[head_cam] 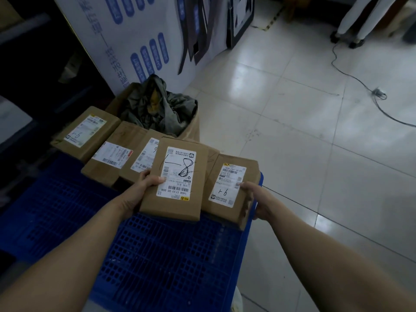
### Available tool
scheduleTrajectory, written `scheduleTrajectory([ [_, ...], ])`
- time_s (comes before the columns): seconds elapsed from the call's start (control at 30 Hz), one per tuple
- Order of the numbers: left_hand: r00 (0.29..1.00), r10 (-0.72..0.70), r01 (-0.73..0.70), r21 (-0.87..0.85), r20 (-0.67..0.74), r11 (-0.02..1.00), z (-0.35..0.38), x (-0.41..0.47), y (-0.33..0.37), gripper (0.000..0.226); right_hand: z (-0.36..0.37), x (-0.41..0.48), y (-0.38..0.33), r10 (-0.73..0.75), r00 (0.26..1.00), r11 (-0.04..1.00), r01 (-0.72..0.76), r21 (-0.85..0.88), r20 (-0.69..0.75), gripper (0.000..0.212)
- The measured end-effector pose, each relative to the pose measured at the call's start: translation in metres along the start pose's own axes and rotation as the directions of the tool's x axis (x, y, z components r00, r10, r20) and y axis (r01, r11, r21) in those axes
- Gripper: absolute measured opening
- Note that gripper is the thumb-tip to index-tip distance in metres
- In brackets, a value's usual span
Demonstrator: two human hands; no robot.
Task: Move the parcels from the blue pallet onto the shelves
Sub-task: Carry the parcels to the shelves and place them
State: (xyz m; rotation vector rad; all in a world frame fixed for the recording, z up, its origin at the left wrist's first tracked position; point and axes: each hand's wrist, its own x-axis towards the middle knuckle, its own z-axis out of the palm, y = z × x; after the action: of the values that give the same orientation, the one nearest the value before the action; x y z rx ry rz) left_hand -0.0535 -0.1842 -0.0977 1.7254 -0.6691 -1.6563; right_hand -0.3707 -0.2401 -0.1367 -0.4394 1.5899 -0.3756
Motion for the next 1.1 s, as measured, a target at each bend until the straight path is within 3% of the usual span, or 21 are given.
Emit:
scheduleTrajectory([
  [0.13, 1.000, -0.007, 0.007, 0.006, -0.012, 1.000, 0.003, -0.003, 0.003, 0.080, 0.001, -0.005, -0.003, -0.025, 1.000, 0.998, 0.024, 0.051, 0.013, 0.064],
  [0.3, 1.000, -0.013, 0.013, 0.044, 0.002, 0.999, 0.009, -0.017, 0.017, 0.077, 0.006, -0.018, -0.021, -0.150, 0.981, 0.981, 0.163, 0.105, -0.120, 0.082],
  [0.47, 0.998, 0.056, -0.057, -0.028, -0.019, 0.998, 0.010, -0.054, 0.047, 0.064, -0.003, -0.060, -0.063, -0.315, 0.932, 0.946, 0.324, 0.024, -0.180, 0.074],
  [0.53, 0.991, 0.115, -0.121, -0.083, -0.063, 0.989, 0.009, -0.077, 0.064, 0.063, -0.003, -0.084, -0.084, -0.390, 0.910, 0.920, 0.391, -0.022, -0.143, 0.074],
  [0.67, 0.968, 0.197, -0.226, -0.201, -0.155, 0.953, -0.005, -0.130, 0.092, 0.079, 0.018, -0.142, -0.122, -0.509, 0.861, 0.860, 0.508, -0.051, 0.007, 0.077],
  [0.83, 0.912, 0.280, -0.356, -0.240, -0.301, 0.903, -0.044, -0.217, 0.105, 0.075, 0.078, -0.218, -0.148, -0.610, 0.760, 0.768, 0.637, -0.072, 0.224, 0.078],
  [1.1, 0.763, 0.309, -0.530, -0.277, -0.567, 0.801, -0.163, -0.409, 0.018, 0.065, 0.232, -0.342, -0.075, -0.575, 0.639, 0.698, 0.709, -0.101, 0.510, 0.083],
])
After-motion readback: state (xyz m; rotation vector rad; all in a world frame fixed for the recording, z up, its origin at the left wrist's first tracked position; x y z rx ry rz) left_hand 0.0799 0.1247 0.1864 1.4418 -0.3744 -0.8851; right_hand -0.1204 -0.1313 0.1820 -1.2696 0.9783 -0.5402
